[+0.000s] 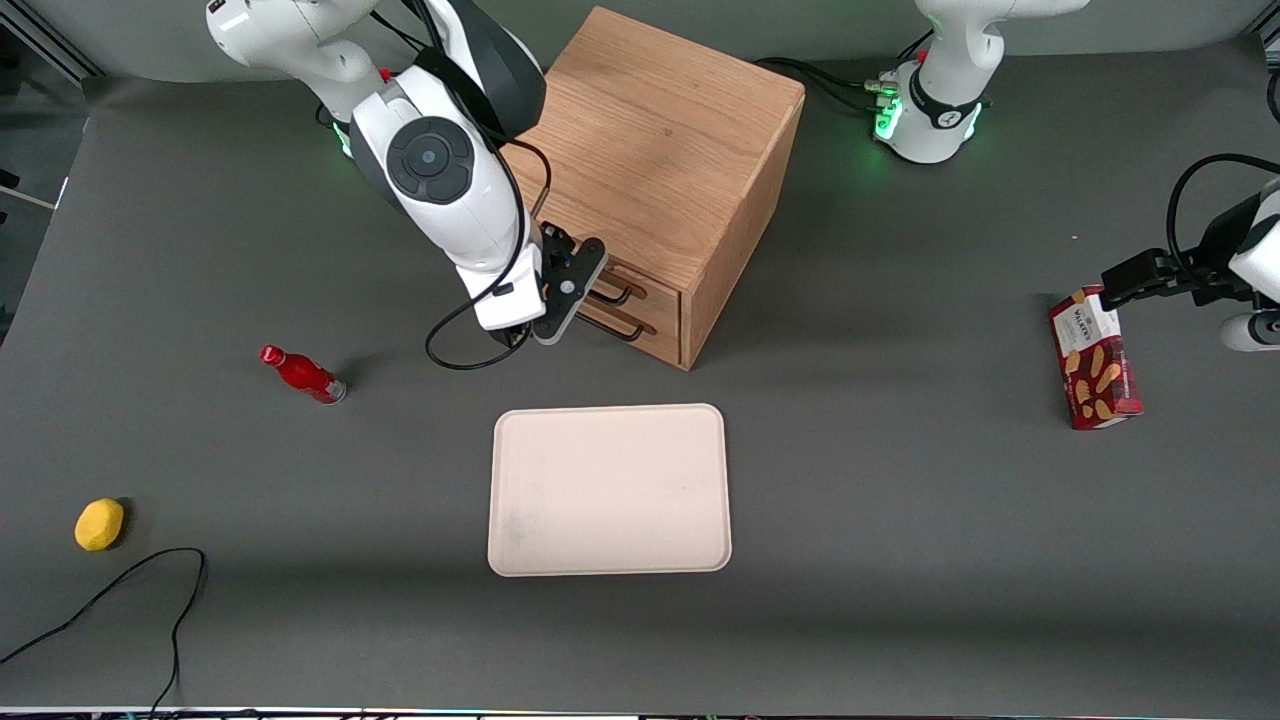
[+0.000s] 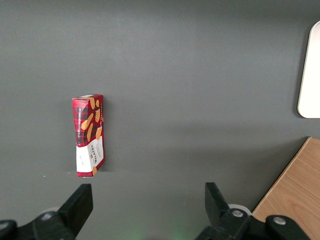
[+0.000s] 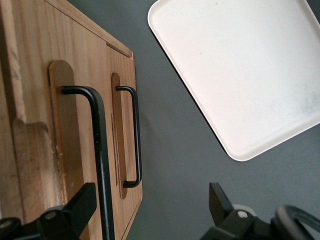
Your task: Open upper drawer
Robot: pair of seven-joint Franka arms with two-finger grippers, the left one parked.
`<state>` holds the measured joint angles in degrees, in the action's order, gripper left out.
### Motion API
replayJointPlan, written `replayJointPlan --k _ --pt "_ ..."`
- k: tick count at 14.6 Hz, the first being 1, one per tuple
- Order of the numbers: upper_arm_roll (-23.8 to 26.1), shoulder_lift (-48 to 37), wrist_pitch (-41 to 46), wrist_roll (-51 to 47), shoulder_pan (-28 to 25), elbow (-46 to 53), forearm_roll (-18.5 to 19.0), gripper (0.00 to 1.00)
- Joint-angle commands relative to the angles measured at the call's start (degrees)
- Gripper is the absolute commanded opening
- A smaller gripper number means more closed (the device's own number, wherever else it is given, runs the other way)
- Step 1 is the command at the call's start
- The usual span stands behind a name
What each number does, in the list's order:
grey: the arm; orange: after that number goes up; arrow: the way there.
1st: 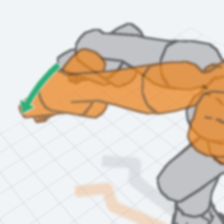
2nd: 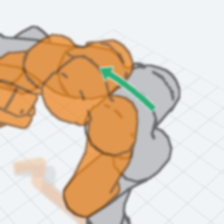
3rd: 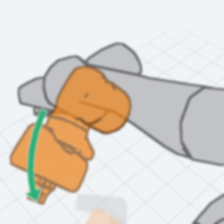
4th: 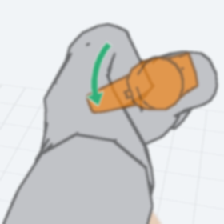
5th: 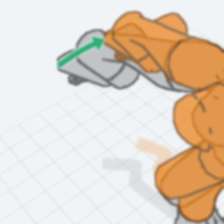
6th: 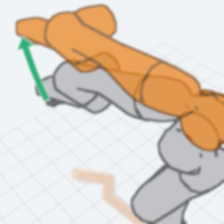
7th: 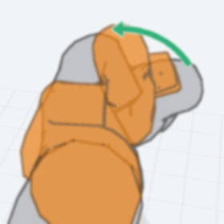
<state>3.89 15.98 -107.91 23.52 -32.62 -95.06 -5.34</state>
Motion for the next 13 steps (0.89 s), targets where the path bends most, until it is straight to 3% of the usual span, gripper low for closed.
replayJointPlan --k 1,13 --pt "0.1 -0.7 -2.3 1.2 -0.3 -2.2 -2.0 1.00" --pt "0.2 -0.3 -8.7 1.8 -0.3 -6.8 -1.9 1.00"
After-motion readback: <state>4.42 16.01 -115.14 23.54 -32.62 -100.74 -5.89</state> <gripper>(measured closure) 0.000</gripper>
